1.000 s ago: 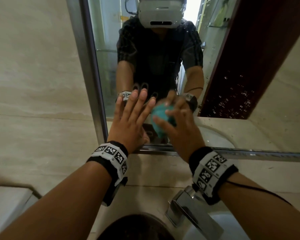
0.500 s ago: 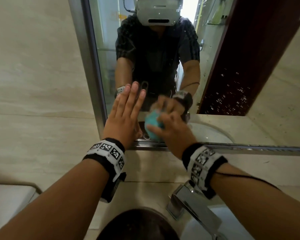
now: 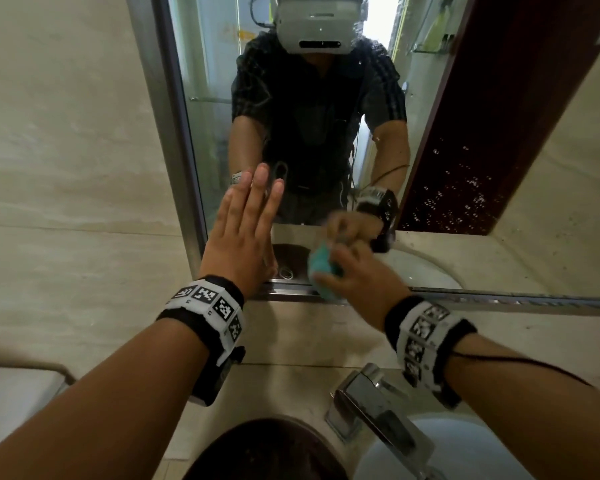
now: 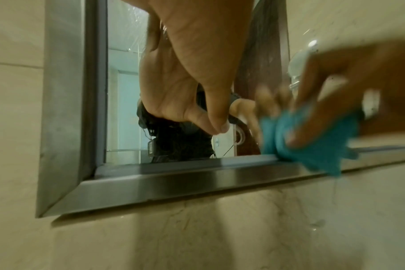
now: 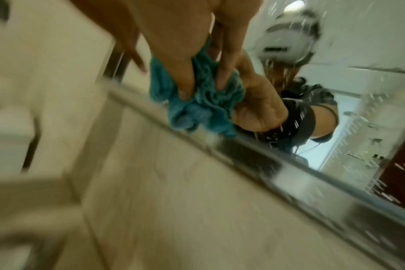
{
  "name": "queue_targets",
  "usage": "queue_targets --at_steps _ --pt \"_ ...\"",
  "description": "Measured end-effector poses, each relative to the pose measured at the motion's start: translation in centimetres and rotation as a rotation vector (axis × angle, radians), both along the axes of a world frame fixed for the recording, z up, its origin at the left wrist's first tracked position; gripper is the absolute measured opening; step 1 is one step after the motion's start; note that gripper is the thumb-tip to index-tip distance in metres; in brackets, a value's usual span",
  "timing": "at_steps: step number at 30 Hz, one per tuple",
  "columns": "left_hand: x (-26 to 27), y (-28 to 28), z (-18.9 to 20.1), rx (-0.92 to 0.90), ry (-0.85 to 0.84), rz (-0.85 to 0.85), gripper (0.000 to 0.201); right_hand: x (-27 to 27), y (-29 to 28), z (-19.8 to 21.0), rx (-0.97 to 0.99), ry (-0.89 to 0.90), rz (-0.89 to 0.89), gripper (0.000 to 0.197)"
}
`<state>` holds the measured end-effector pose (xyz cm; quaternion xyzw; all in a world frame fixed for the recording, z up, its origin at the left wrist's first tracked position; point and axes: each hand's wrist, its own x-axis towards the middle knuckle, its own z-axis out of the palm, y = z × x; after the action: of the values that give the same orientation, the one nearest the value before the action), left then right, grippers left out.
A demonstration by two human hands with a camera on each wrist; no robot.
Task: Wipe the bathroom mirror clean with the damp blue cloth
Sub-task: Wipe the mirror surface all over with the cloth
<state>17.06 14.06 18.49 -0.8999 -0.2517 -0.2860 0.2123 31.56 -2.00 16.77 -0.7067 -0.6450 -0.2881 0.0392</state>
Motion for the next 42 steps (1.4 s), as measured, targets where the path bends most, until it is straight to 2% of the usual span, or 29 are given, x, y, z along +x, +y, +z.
queue_targets --at_steps 1,3,4,6,8,10,12,14,15,16,17,18,19,21,22,24,26,28,29,30,32,35,37,39,41,42 --pt "-0.1 -0.2 0.1 0.0 0.002 0.001 0.13 0.1 -1.0 -1.5 -0.136 -0.047 0.034 0.068" --pt "-0.3 -0.8 0.4 -0.028 -0.021 -0.023 0.13 1.0 -1.9 -1.2 -0.154 0.022 0.055 0.069" --pt "-0.4 -1.2 0.7 -0.05 -0.044 -0.034 0.131 1.0 -1.7 0.5 -0.089 0.113 0.033 0.064" --pt "-0.3 -2.1 1.6 -0.062 -0.102 -0.044 0.127 0.9 -1.1 4.6 0.172 0.227 -0.018 0.052" --pt "0.6 -3.1 2.9 -0.032 -0.13 -0.083 0.124 0.9 -0.7 8.4 0.435 0.171 -0.031 0.05" --pt "1.9 -3.8 4.1 -0.008 -0.108 -0.11 0.125 1.1 -0.4 9.8 0.593 0.163 -0.044 0.044" --pt "3.2 -4.1 4.6 -0.017 -0.074 -0.088 0.125 0.8 -0.2 8.6 0.556 0.094 -0.073 0.044" --pt "3.9 -3.9 4.2 -0.02 -0.038 -0.04 0.126 1.0 -0.6 5.6 0.307 0.105 -0.101 0.045" --pt "4.0 -3.6 4.1 -0.014 -0.031 -0.024 0.129 1.1 -1.2 4.3 0.129 0.169 -0.098 0.046" --pt "4.0 -3.4 4.0 -0.009 -0.026 -0.015 0.132 1.4 -1.7 3.2 -0.036 0.071 -0.07 0.049" --pt "3.9 -3.4 4.0 -0.007 -0.019 -0.01 0.135 1.6 -2.1 3.0 -0.103 -0.013 -0.022 0.049" --pt "3.9 -3.3 4.0 -0.005 -0.012 -0.007 0.137 1.6 -2.4 3.7 -0.105 -0.039 0.002 0.044" --pt "3.9 -3.3 4.1 -0.002 -0.008 0.0 0.138 1.8 -2.4 5.0 -0.011 -0.052 0.004 0.04" --pt "3.8 -3.4 4.1 0.003 -0.003 0.018 0.14 2.3 -1.8 8.1 0.349 0.102 -0.026 0.038" --pt "3.9 -3.4 4.0 0.009 -0.004 0.031 0.14 2.4 -1.3 9.8 0.501 0.11 -0.076 0.035" --pt "3.9 -3.4 4.0 0.025 -0.009 0.052 0.141 2.4 -0.7 10.6 0.652 0.077 -0.07 0.03" --pt "3.9 -3.4 3.9 0.03 -0.016 0.044 0.141 2.1 -1.1 7.9 0.583 0.153 -0.035 0.032" --pt "4.0 -3.4 3.9 0.027 -0.019 0.037 0.14 1.6 -2.0 4.5 0.317 0.369 0.001 0.033" --pt "3.9 -3.4 3.9 0.025 -0.015 0.038 0.14 1.3 -2.4 3.4 0.174 0.401 0.028 0.034" --pt "3.9 -3.5 3.9 0.022 -0.01 0.04 0.139 1.5 -2.5 3.3 0.131 0.328 0.026 0.037" --pt "3.9 -3.5 3.9 0.021 0.001 0.044 0.138 1.8 -2.3 5.1 0.263 0.325 0.015 0.036" --pt "3.9 -3.5 3.8 0.024 0.002 0.046 0.138 2.1 -1.5 10.4 0.706 0.513 0.109 0.031" --pt "3.8 -3.4 3.8 0.033 0.0 0.043 0.138 1.9 -1.1 12.0 0.883 0.628 0.103 0.022" --pt "3.9 -3.4 3.8 0.043 -0.003 0.051 0.139 1.0 -1.2 10.4 0.816 0.631 0.033 0.029" --pt "3.9 -3.6 3.8 0.051 -0.014 0.046 0.137 0.8 -1.8 6.5 0.475 0.689 -0.065 0.045" --pt "3.8 -3.8 3.8 0.049 -0.024 0.036 0.135 0.8 -2.3 4.7 0.311 0.632 -0.108 0.047"
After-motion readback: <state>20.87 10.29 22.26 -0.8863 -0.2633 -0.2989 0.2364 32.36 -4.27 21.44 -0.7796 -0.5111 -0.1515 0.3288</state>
